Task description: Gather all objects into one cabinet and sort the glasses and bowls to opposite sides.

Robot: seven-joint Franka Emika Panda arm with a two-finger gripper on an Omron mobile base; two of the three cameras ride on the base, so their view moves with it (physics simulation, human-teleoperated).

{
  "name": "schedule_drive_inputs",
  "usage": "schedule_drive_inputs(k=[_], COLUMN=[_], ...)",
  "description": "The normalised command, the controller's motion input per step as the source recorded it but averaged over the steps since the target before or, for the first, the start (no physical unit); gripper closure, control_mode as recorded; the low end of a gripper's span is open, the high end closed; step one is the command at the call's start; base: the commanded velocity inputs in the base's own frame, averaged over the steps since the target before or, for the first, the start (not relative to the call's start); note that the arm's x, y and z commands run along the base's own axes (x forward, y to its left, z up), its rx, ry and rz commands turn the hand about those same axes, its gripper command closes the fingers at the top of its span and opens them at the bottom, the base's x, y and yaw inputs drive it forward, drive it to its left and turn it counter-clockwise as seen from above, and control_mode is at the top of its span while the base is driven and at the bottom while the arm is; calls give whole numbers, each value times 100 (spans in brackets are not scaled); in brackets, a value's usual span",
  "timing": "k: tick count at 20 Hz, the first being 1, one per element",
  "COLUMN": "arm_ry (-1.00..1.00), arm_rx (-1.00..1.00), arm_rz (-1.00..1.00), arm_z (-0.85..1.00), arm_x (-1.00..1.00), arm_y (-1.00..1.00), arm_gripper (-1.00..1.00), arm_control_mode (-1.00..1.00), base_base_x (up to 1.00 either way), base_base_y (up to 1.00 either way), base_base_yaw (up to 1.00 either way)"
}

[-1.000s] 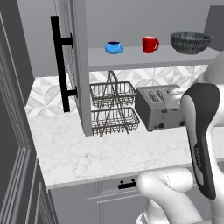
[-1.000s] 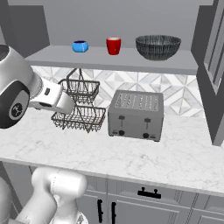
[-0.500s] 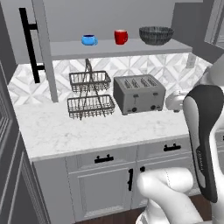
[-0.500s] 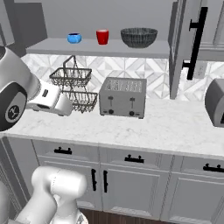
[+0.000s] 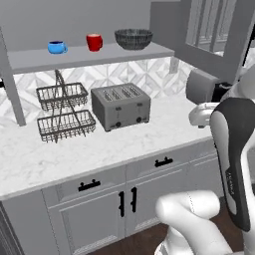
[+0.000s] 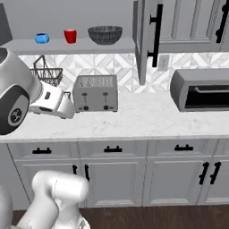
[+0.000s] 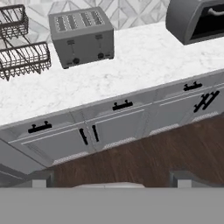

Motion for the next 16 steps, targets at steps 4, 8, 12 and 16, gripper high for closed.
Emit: schedule_drive_inputs(k=[4,8,12,16], arm_ry=[0,0,0,0], arm_rx=[0,0,0,0], arm_rz=[0,0,0,0], arm_z=[0,0,0,0], arm_x=[0,0,0,0], arm_y=[0,0,0,0], arm_gripper=[-100,-100,-100,-100], arm_control_mode=[100,100,100,100], base_base_x=[-3,0,0,0], base_base_y=[-11,-13,-14,-6], base_base_yaw=[-48,-54,-67,-75])
